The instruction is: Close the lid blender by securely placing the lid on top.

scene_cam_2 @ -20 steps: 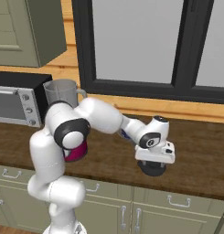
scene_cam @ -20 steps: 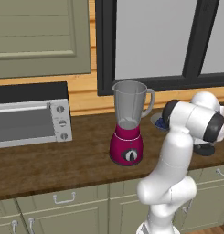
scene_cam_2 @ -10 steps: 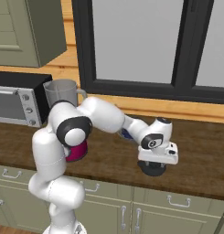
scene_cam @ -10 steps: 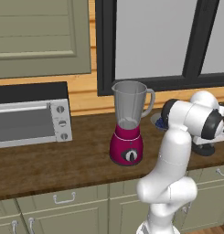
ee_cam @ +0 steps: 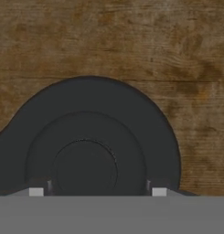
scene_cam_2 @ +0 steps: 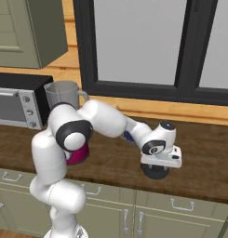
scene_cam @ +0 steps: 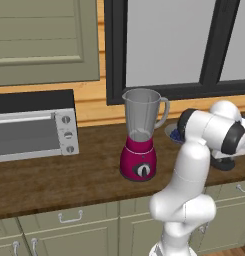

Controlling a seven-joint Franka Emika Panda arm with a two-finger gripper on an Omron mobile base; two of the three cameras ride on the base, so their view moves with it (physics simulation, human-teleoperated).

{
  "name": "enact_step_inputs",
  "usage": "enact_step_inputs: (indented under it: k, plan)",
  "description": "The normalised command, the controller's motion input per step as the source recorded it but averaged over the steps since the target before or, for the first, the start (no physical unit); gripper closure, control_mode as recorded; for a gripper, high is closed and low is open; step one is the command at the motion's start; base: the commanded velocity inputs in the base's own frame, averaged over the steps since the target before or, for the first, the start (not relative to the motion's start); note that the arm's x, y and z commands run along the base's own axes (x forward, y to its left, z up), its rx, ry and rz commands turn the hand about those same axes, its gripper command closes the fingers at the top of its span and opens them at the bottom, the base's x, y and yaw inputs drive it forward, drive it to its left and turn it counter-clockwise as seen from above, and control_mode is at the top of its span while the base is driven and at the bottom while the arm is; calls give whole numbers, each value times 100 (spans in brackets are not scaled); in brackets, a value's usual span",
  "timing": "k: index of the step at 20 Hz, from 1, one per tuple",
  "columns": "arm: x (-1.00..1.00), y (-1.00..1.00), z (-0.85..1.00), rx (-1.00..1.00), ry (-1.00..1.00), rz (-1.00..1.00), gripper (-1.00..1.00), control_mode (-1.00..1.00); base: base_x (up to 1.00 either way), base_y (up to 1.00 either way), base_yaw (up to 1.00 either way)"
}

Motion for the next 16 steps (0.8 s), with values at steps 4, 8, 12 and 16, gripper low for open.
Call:
enact_step_inputs:
  k: [4, 8, 12, 16]
  plan:
    - [12, 18, -10, 0, -7, 0, -100, -100, 0, 0, 0]
    - [18, 22, -9, 0, -1, 0, -100, -100, 0, 0, 0]
    - [25, 29, -12, 0, 0, 0, -100, -100, 0, 0, 0]
    - [29, 25, -16, 0, 0, 0, -100, -100, 0, 0, 0]
